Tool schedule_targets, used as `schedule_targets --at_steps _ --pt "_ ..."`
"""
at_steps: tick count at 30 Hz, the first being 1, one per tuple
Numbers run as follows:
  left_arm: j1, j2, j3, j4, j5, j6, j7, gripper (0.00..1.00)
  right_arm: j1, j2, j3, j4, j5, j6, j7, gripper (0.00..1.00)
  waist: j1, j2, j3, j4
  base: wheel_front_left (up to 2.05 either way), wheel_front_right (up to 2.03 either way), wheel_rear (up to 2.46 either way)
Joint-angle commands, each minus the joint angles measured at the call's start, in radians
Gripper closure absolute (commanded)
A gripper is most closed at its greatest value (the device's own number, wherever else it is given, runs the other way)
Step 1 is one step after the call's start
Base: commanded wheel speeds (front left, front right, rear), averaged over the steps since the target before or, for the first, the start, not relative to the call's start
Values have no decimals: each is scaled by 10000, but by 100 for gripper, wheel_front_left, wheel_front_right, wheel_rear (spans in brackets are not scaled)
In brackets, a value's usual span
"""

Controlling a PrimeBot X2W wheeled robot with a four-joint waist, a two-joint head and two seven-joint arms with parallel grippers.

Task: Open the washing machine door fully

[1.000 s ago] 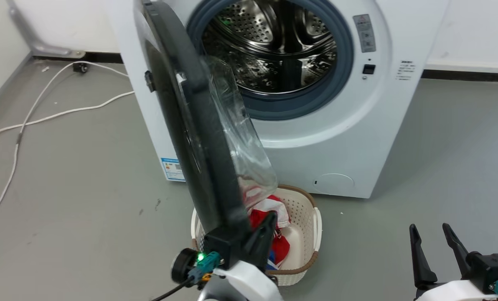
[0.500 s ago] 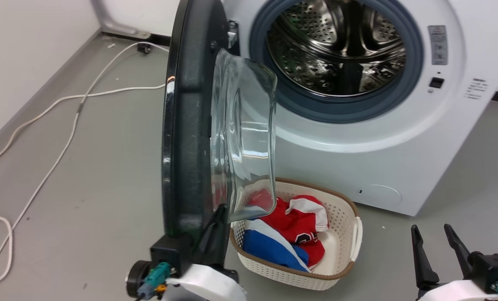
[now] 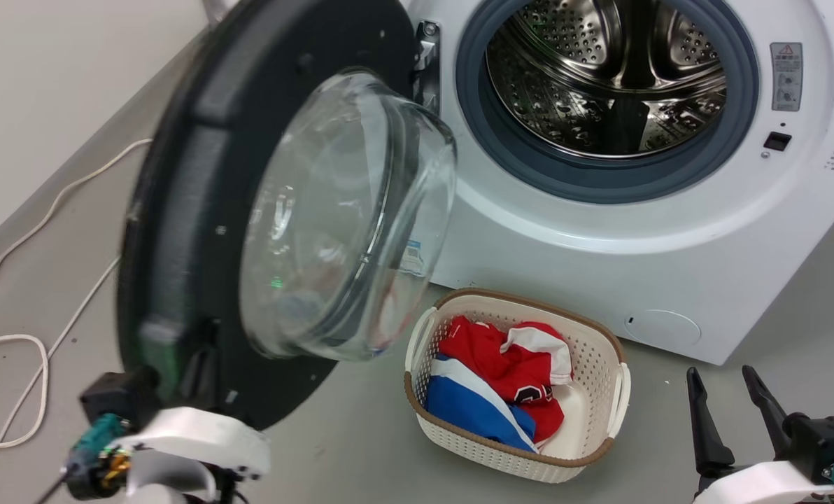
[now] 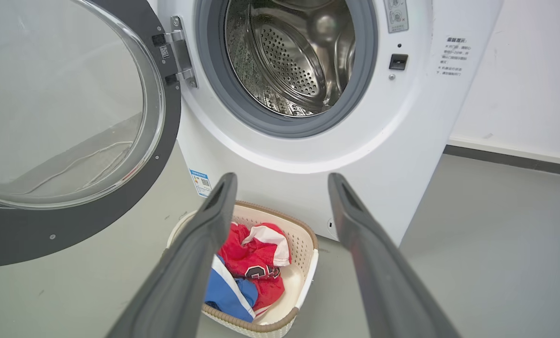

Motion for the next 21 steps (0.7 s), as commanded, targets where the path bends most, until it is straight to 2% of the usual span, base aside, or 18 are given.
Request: schedule_targets --at_steps 1,11,21 --pt "93 168 202 139 -39 16 -43 100 -119 10 -10 -33 -32 -6 -8 0 0 0 54 -79 0 0 0" --pt "-841 682 2211 1626 -979 -814 -226 100 -471 8 -72 -413 -328 -5 163 0 0 0 1005 -726 0 0 0" --pt "-2035 1534 3361 3415 -1502 -1502 -180 100 -883 -221 -76 -400 -210 -6 189 0 0 0 1699 -1050 0 0 0"
